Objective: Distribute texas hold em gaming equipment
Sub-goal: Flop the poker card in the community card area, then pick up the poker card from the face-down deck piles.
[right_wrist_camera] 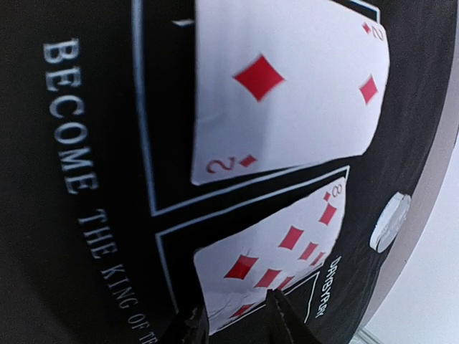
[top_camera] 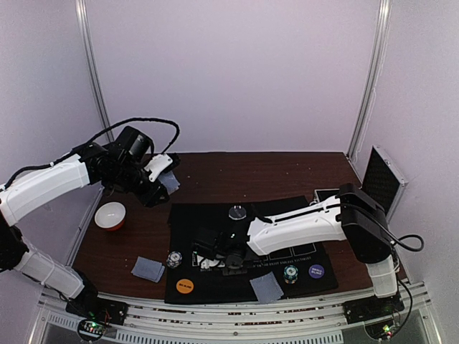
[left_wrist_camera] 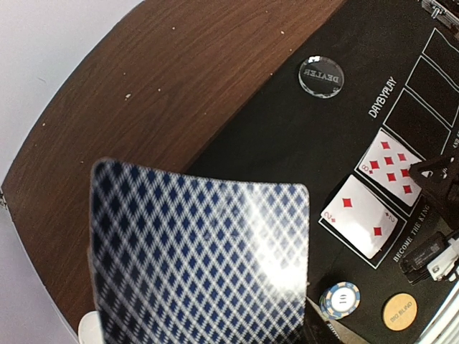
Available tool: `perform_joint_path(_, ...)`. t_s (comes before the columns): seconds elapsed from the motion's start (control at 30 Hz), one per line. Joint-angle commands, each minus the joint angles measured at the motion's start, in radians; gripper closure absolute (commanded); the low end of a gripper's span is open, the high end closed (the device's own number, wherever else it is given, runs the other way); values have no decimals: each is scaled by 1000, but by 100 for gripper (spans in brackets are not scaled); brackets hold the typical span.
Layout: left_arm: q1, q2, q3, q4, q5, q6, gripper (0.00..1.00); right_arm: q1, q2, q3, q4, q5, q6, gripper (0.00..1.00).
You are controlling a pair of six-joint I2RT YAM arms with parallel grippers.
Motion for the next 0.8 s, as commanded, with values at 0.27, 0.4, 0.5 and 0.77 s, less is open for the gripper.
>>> perform_joint_path(0.27,7,-19,7,50,22,7,57,5,-203,3,7,-220,97,35)
perform_joint_path(0.4,7,-23,7,49,49,15,57,-96,-379,-75,135,-393,240,0)
perform_joint_path(0.5,7,-27,8,48,71,29,57,-217,-505,-169,316,-618,385,0)
perform_joint_path(0.77,-33,-36,20,30,205,77,58,-474,-551,-275,870,-1041,878,2)
